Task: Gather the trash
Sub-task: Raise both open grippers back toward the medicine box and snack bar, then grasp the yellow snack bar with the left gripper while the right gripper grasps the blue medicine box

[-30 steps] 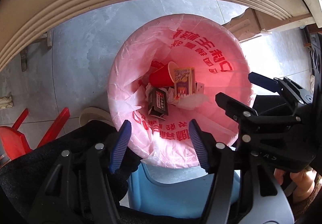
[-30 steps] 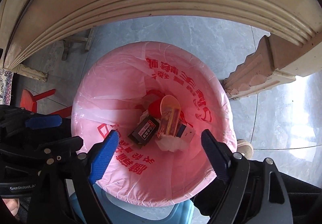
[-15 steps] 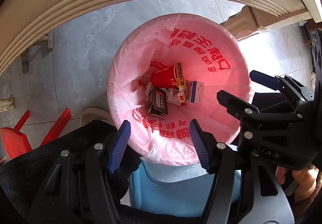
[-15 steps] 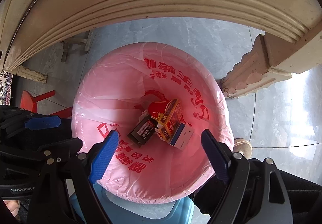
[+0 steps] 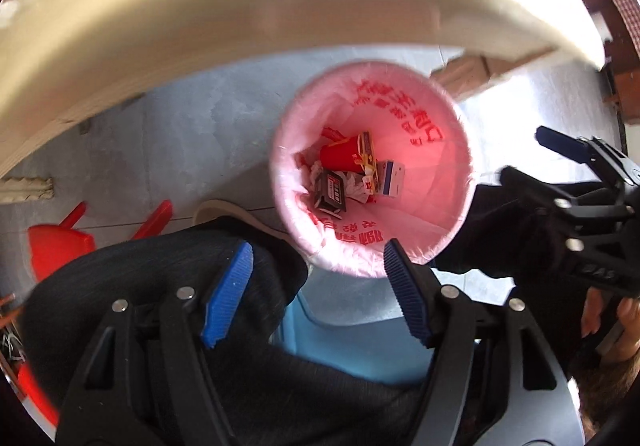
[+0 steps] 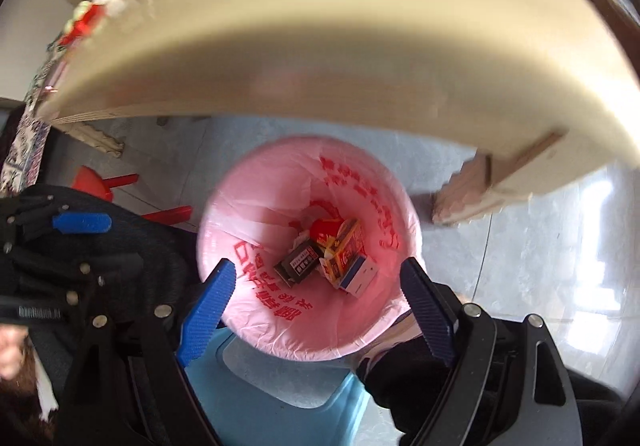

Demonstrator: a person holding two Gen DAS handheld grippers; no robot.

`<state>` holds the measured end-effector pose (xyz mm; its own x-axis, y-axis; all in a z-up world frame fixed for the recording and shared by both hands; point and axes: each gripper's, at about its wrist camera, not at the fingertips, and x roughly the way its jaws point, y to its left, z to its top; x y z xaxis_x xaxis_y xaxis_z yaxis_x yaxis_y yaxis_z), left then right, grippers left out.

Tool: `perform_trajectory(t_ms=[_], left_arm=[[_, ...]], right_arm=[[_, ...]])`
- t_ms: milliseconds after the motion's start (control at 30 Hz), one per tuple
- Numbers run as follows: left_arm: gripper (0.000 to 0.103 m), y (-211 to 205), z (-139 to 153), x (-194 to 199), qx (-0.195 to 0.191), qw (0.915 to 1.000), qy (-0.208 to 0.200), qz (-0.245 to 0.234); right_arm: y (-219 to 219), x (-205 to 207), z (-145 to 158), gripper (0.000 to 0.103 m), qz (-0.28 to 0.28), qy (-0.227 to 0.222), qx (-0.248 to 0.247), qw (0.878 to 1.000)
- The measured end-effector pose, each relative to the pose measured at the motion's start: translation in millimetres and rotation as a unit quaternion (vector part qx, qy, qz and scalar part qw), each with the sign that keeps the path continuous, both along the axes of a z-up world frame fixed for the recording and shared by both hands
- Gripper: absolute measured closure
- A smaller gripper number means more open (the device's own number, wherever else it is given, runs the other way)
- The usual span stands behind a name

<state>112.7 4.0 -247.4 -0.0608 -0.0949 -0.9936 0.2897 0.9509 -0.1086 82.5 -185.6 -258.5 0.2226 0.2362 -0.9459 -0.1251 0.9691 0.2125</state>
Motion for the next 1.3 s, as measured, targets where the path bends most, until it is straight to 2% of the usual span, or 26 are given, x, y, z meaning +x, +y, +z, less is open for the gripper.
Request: perform_trajectory(t_ms=[67,233,267,333,400,533,667,767,867,1033,1133,1300], left_arm=[[0.036,11.7,26.4,7.3,0.003,0.9997,-0.011,0.021],[0.032,38.9,105.6,42.9,0.004,0.9951,-0.049,0.086],[0.032,41.6,123.2,51.5,0.004,0.9938,-0.061,0.093],[0.030,43.7,152.9,66.2,0.011,0.9909,-0.082,0.106],[0.026,44.4,179.8,83.4,0.015,0.9885,-0.091,0.119],[0.025,43.1,215.4,110.4,0.028,0.9827,-0.112,0.145],[0.025,39.9,227.7,139.7,0.043,0.9779,-0.116,0.169],[0.025,38.3,217.6,163.0,0.040,0.9754,-0.105,0.190],[0.025,34.6,195.4,182.0,0.037,0.9730,-0.085,0.212],[0.025,35.5,162.4,205.0,0.044,0.9622,-0.068,0.260],[0.025,35.9,146.4,215.8,0.039,0.9566,-0.059,0.283],[0.025,29.9,118.4,230.6,0.030,0.9487,-0.042,0.312]], right_arm=[[-0.4,6.0,38.9,0.013,0.031,-0.026,-0.001,0.999],[2.3,45.8,142.7,0.011,0.106,-0.100,-0.024,0.989],[3.7,56.7,161.6,0.007,0.120,-0.112,-0.028,0.986],[8.4,81.0,197.9,0.007,0.144,-0.127,-0.027,0.981],[10.7,106.7,227.5,0.007,0.161,-0.136,-0.012,0.977],[22.6,162.5,261.7,0.007,0.193,-0.133,-0.002,0.972],[37.0,211.0,271.9,0.007,0.219,-0.113,0.008,0.969],[51.5,244.2,265.0,0.007,0.242,-0.094,0.012,0.966],[66.1,281.2,252.0,0.007,0.256,-0.068,0.025,0.964],[90.3,333.7,214.5,0.007,0.270,-0.023,0.034,0.962],[107.6,360.6,188.3,0.007,0.279,-0.002,0.023,0.960],[139.5,389.5,143.2,0.007,0.290,0.049,0.010,0.956]])
